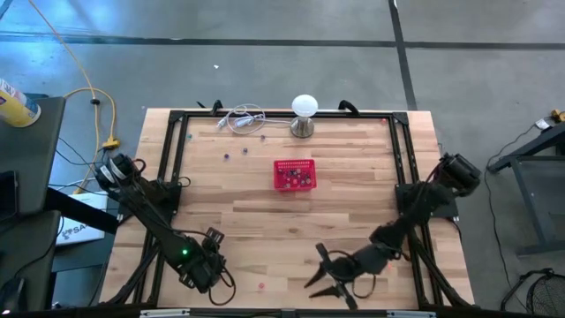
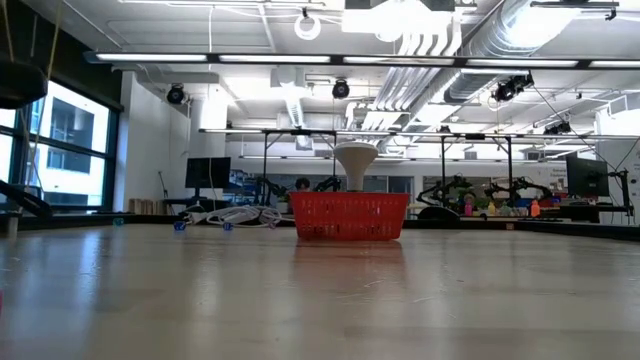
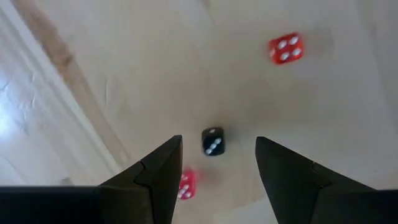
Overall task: Pick & Place Dice
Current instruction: Put the black dice into the bin
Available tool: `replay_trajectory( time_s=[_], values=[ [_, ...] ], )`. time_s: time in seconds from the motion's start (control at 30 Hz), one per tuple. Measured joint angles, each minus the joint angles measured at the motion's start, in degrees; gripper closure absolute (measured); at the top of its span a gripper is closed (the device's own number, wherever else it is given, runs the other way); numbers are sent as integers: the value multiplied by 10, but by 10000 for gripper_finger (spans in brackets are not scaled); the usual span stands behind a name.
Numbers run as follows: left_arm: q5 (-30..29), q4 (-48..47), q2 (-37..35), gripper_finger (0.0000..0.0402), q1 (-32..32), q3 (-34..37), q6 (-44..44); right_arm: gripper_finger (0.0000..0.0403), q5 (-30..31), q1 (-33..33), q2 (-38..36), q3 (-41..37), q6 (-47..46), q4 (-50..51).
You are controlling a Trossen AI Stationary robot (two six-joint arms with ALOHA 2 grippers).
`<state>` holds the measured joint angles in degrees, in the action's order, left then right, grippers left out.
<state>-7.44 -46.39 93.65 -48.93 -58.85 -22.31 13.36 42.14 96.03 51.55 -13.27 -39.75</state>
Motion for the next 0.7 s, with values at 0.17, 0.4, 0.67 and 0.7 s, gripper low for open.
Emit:
replay_trajectory(
  time_s=[0.17,0.4,0.67,0.7],
  values=[
    [-1,16,3,207,-3,0,18,293,61,33,0,0,-3,-5],
    [26,8,7,207,-3,0,20,293,67,46,0,0,-59,-10],
    [23,11,8,207,-3,0,26,293,77,47,0,0,-47,-10],
    [19,11,8,207,-3,0,27,293,77,47,0,0,-46,-9]
  ],
)
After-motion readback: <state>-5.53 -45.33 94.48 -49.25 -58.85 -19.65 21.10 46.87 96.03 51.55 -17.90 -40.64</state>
